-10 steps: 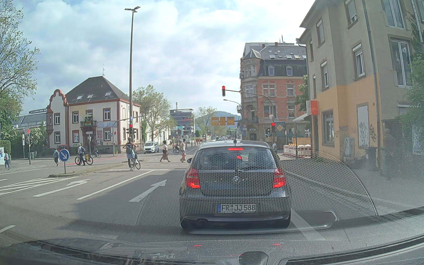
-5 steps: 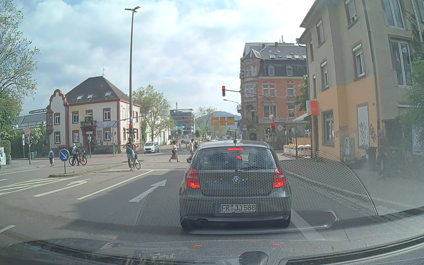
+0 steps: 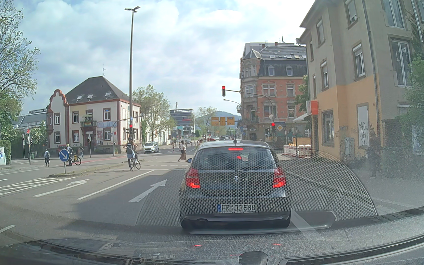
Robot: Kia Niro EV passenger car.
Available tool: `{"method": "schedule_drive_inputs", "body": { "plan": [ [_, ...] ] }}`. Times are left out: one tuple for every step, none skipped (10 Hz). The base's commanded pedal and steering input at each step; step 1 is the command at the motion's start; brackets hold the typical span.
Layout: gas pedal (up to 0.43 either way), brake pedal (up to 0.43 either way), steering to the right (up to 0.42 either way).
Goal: Follow the waypoints while adhering to traffic rules and regulations
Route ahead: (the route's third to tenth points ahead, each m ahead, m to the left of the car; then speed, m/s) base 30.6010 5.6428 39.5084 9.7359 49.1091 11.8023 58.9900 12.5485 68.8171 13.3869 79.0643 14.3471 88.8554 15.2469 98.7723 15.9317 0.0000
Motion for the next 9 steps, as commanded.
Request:
{"method": "schedule_drive_inputs", "body": {
  "plan": [
    [0.000, 0.220, -0.015],
    [0.000, 0.226, -0.015],
    [0.000, 0.226, -0.015],
    [0.000, 0.226, -0.015],
    [0.000, 0.226, -0.015],
    [0.000, 0.226, -0.015],
    [0.000, 0.226, -0.015],
    [0.000, 0.226, -0.015],
    [0.000, 0.226, -0.015]
  ]
}}
